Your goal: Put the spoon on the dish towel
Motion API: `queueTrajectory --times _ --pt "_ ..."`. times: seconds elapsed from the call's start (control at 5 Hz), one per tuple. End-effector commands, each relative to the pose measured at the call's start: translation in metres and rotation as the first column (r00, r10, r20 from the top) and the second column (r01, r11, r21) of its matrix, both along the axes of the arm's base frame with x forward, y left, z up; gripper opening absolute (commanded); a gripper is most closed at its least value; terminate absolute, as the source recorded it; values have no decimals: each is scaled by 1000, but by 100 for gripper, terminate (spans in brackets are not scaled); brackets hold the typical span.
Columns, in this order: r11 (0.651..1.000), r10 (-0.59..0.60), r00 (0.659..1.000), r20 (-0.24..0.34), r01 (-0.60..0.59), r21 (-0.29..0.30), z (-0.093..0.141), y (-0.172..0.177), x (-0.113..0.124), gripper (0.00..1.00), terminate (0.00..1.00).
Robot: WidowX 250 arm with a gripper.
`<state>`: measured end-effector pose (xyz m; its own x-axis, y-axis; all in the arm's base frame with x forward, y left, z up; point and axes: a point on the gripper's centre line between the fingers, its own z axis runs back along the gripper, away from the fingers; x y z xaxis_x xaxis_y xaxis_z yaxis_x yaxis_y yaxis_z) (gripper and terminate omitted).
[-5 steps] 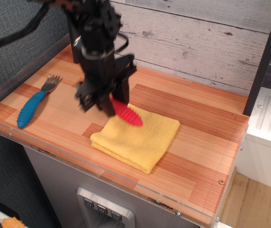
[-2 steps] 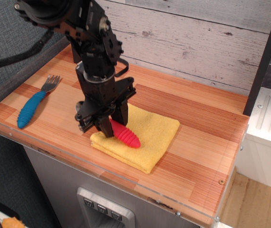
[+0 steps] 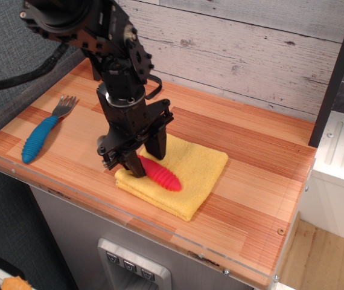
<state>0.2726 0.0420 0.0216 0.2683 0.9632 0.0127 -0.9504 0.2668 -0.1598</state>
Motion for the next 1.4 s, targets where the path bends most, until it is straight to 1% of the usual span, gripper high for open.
queueTrajectory --times 0.0,0.2,0.4,0.6,0.8,1.0,1.2 --pt "999 -17 998 64 15 29 25 16 4 100 0" --pt "990 -106 993 44 101 96 42 13 8 100 0" --pt "921 -351 935 -57 355 161 59 3 17 100 0" --pt "808 -572 817 -66 576 126 68 -23 22 100 0" --pt "641 -757 648 -82 761 98 69 -58 16 100 0" --pt "557 -822 565 -73 823 112 73 -91 5 100 0" --pt "467 -874 479 -77 874 131 79 -118 2 100 0"
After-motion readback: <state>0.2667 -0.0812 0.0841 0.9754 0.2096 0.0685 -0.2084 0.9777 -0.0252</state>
